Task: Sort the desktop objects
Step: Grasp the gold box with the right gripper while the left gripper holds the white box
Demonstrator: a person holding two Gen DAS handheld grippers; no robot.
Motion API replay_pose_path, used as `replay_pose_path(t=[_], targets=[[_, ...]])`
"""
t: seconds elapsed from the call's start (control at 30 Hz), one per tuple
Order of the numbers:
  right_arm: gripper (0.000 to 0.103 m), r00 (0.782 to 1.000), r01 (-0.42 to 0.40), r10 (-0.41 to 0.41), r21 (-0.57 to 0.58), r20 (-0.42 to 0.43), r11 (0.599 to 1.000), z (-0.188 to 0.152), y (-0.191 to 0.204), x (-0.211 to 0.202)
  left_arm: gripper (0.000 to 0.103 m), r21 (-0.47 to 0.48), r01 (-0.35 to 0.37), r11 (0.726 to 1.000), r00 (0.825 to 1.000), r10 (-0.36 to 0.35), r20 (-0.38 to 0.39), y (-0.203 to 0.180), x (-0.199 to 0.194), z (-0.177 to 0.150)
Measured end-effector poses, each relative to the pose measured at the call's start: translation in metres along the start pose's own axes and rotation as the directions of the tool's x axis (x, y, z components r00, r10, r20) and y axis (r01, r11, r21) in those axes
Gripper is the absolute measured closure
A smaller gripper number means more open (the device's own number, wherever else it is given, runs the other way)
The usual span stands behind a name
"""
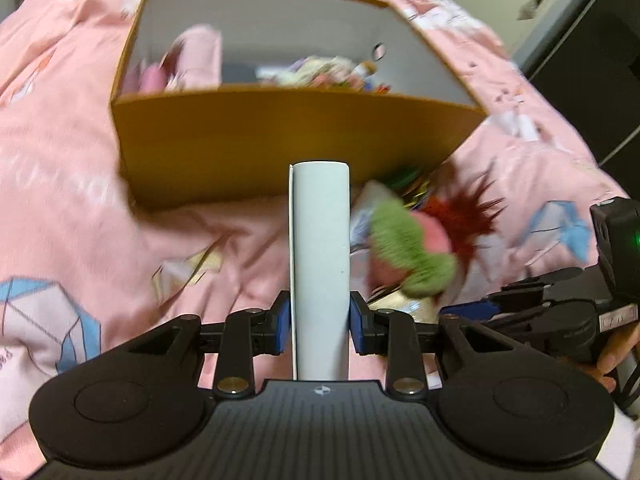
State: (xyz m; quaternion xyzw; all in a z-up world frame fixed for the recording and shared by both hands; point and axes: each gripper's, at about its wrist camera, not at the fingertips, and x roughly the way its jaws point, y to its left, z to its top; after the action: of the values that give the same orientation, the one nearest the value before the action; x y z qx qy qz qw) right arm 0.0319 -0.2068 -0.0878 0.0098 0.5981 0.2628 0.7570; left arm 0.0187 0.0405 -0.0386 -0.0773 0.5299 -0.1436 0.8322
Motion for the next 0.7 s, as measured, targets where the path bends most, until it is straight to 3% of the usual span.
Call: replay_pose_path(t=[0.07, 0.43, 0.6, 0.7], targets=[[0.061, 1.000, 0.019, -0.018, 0.023, -0.019, 1.000, 0.003, -0.004, 0.009, 0.069, -0.010, -0.007, 1.000, 1.000, 0.007, -0.016, 0.004, 0.008, -0.003], [0.035, 0.994, -0.081, 0.089, 0.136, -0.057, 0.987, 0.014, -0.028, 0.040, 0.069, -0.086, -0.002, 0.996, 0.998, -0.004, -0.065, 0.023, 0.031, -0.009], [0.034, 0.974, -0.193, 0.212, 0.201, -0.077, 0.960, 0.016, -0.041, 0.059, 0.069, -0.104, -0.006, 0.995, 0.998, -0.001, -0.062, 0.020, 0.032, -0.012], [0.039, 0.972, -0.205, 0.225, 0.207, -0.074, 0.957, 0.016, -0.040, 0.062, 0.069, -0.108, -0.001, 0.994, 0.998, -0.005, -0.059, 0.019, 0.031, -0.013]])
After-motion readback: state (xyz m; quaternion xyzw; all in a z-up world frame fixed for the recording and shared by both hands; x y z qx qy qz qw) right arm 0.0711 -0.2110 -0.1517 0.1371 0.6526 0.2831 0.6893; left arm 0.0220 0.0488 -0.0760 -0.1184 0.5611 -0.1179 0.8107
